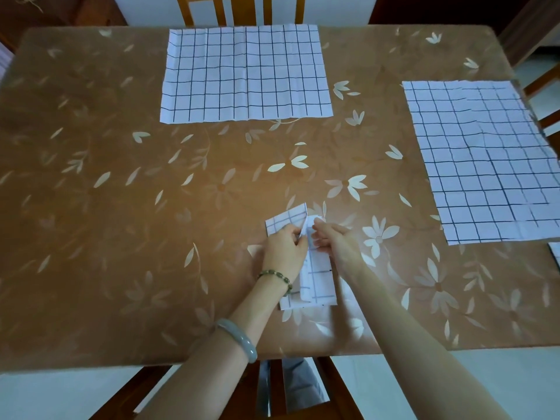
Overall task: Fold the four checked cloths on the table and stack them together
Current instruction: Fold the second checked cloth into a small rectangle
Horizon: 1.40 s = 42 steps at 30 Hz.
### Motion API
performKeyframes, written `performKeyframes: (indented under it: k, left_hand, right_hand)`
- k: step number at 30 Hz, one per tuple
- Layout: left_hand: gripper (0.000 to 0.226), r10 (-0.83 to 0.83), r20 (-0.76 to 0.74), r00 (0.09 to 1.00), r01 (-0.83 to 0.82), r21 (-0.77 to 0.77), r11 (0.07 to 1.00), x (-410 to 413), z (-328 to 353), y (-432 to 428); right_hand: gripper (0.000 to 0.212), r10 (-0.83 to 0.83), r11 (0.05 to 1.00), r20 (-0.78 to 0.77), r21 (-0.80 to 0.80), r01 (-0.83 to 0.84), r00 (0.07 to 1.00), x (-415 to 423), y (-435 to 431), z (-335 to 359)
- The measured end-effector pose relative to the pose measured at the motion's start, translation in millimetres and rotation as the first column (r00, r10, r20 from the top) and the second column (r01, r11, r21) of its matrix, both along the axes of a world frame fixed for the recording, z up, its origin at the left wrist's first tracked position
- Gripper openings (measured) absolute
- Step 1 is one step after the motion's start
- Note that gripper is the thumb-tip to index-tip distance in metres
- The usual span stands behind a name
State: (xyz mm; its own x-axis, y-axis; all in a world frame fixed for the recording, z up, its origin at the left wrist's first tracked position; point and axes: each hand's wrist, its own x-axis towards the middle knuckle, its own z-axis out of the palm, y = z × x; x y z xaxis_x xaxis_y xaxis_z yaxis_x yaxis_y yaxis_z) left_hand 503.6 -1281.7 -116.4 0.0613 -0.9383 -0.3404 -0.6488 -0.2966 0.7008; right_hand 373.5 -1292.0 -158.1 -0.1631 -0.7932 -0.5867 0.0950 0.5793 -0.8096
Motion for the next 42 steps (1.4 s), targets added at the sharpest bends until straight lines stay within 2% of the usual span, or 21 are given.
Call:
performKeyframes:
  k: [3, 6, 8, 12, 13, 16, 20, 24, 26, 30, 36, 42]
  left_hand:
    - [0.015, -0.017, -0.013, 1.000, 0.018, 0.018, 1.000, -9.9, -5.7, 0.8]
    - [0.015, -0.039, -0.067, 0.997, 0.044, 0.075, 0.996, -16.3, -7.7, 4.5]
    - [0.025, -0.028, -0.122, 0.992, 0.041, 0.109, 0.993, -12.3, -9.2, 5.3]
    - [0.026, -0.040, 0.032, 0.999, 0.042, -0.055, 0.998, 24.8, -18.6, -14.9]
    - [0.029, -0.056, 0.036, 0.998, 0.058, -0.053, 0.997, 36.6, -21.6, -22.8]
    - [0.032, -0.166, -0.009, 0.986, 0.166, 0.077, 0.983, 61.1, -27.1, -42.6]
    - [0.026, -0.233, -0.062, 0.971, 0.241, 0.234, 0.942, 71.0, -27.7, -55.3]
    - [0.021, -0.205, -0.110, 0.972, 0.231, 0.334, 0.914, 78.4, -35.7, -57.4]
    - [0.017, -0.200, -0.131, 0.971, 0.231, 0.298, 0.926, 79.5, -36.5, -56.4]
    - [0.026, -0.261, -0.222, 0.939, 0.318, 0.282, 0.905, 77.9, -29.1, -57.3]
    - [0.014, -0.312, -0.187, 0.932, 0.360, 0.349, 0.865, 81.2, -30.5, -59.1]
    - [0.019, -0.438, 0.019, 0.899, 0.405, 0.348, 0.846, 88.6, -34.2, -57.6]
  right_hand:
    - [0.024, 0.080, 0.997, -0.077, 0.025, -0.078, 0.994, 3.1, -2.3, 2.9]
    - [0.017, 0.062, 0.997, -0.114, 0.049, -0.057, 0.992, 5.0, -4.9, 0.0]
    - [0.019, 0.061, 0.997, -0.158, 0.063, -0.052, 0.985, 3.5, -6.4, -4.9]
    - [0.027, 0.077, 0.994, -0.192, 0.088, -0.061, 0.978, -0.4, -5.4, -7.1]
    - [0.029, 0.084, 0.994, -0.183, 0.081, -0.070, 0.980, -1.3, -4.4, -7.2]
    - [0.030, 0.099, 0.994, -0.164, 0.058, -0.091, 0.982, -1.3, -2.7, -6.8]
    - [0.045, 0.121, 0.993, -0.127, 0.029, -0.118, 0.985, -1.0, 0.1, -6.6]
    - [0.034, 0.133, 0.991, -0.148, 0.010, -0.133, 0.980, -2.8, 1.3, -7.4]
    - [0.029, 0.136, 0.990, -0.149, -0.002, -0.138, 0.979, -3.5, 1.4, -8.6]
    - [0.015, 0.196, 0.980, -0.137, 0.001, -0.198, 0.971, -3.2, 2.6, -6.0]
    - [0.015, 0.202, 0.979, -0.131, -0.001, -0.204, 0.971, -5.5, 3.8, -5.3]
    - [0.018, 0.168, 0.985, -0.294, 0.025, -0.168, 0.941, -2.0, -1.2, -11.2]
